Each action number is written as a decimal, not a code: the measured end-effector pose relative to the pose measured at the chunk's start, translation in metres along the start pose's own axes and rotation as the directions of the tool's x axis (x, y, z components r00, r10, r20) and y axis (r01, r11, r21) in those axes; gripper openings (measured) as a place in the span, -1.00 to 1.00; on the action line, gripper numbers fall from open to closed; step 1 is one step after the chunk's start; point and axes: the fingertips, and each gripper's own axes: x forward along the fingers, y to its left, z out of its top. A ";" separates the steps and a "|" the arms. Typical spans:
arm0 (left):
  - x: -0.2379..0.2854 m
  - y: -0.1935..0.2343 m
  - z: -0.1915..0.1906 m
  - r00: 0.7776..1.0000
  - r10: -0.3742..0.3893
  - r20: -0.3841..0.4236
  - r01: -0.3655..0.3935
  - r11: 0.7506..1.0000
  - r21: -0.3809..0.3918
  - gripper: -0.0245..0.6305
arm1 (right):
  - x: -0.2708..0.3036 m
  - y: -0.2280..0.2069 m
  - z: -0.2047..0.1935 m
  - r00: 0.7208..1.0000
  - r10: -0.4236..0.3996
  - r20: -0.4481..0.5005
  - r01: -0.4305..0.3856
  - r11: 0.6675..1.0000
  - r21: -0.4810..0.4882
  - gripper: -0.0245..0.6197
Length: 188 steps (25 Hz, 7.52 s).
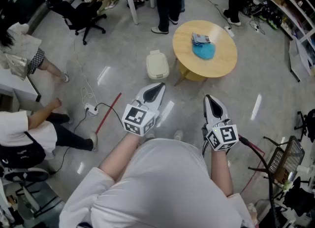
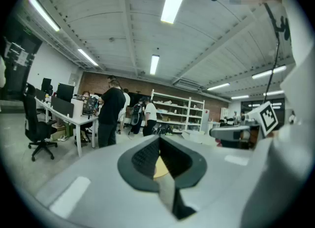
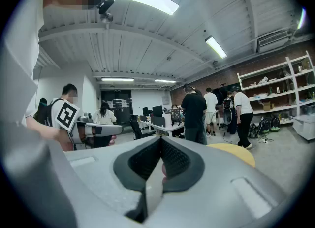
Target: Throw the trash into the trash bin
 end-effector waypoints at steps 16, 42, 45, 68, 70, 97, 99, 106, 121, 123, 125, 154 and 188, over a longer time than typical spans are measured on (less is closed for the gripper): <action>0.000 0.001 -0.003 1.000 0.009 -0.011 -0.009 1.000 -0.005 -0.92 | 0.005 0.003 -0.002 1.000 0.024 -0.005 -0.024 1.000 0.012 -0.96; 0.015 -0.038 -0.014 0.993 0.119 0.008 -0.119 0.993 -0.009 -0.91 | -0.019 -0.048 -0.016 0.989 0.144 -0.025 -0.144 0.990 0.008 -0.92; 0.019 -0.042 -0.014 0.990 0.141 0.010 -0.141 0.990 -0.006 -0.92 | -0.019 -0.054 -0.016 0.986 0.164 -0.031 -0.165 0.986 -0.014 -0.92; 0.061 0.021 -0.014 0.992 0.127 -0.017 -0.127 0.992 -0.003 -0.92 | 0.055 -0.069 -0.015 0.983 0.180 -0.043 -0.181 0.984 0.001 -0.92; 0.069 0.037 -0.012 0.993 0.118 -0.020 -0.118 0.993 -0.006 -0.92 | 0.072 -0.068 -0.013 0.984 0.175 -0.042 -0.175 0.984 0.003 -0.92; 0.129 0.184 0.007 0.993 -0.093 -0.077 0.094 0.996 0.011 -0.92 | 0.220 -0.049 0.006 0.999 -0.011 -0.050 0.011 1.000 -0.013 -0.92; 0.130 0.190 0.009 0.991 -0.107 -0.079 0.108 0.994 0.015 -0.92 | 0.225 -0.047 0.006 0.998 -0.027 -0.048 0.026 1.000 -0.011 -0.92; 0.136 0.200 0.009 0.989 -0.120 -0.082 0.121 0.993 0.007 -0.92 | 0.234 -0.048 0.005 0.997 -0.041 -0.063 0.041 0.999 -0.011 -0.92; 0.174 0.198 0.008 0.996 -0.015 -0.085 0.014 1.000 -0.014 -0.92 | 0.258 -0.101 0.011 0.996 0.041 -0.075 -0.042 0.999 -0.011 -0.92; 0.182 0.195 0.008 0.996 0.005 -0.086 -0.006 1.000 -0.018 -0.92 | 0.261 -0.111 0.011 0.995 0.066 -0.081 -0.067 0.998 -0.011 -0.92; 0.192 0.191 0.008 0.996 0.027 -0.086 -0.028 0.999 -0.020 -0.92 | 0.264 -0.121 0.010 0.992 0.091 -0.086 -0.092 0.996 -0.009 -0.92; 0.240 0.225 -0.080 0.926 0.283 -0.251 -0.287 0.958 0.022 -0.92 | 0.316 -0.182 -0.054 0.916 0.346 -0.202 -0.343 0.938 0.051 -0.92; 0.302 0.322 -0.407 0.764 0.162 -0.624 -0.182 0.983 0.033 -0.92 | 0.395 -0.165 -0.173 0.869 0.368 -0.331 -0.345 0.930 0.128 -0.92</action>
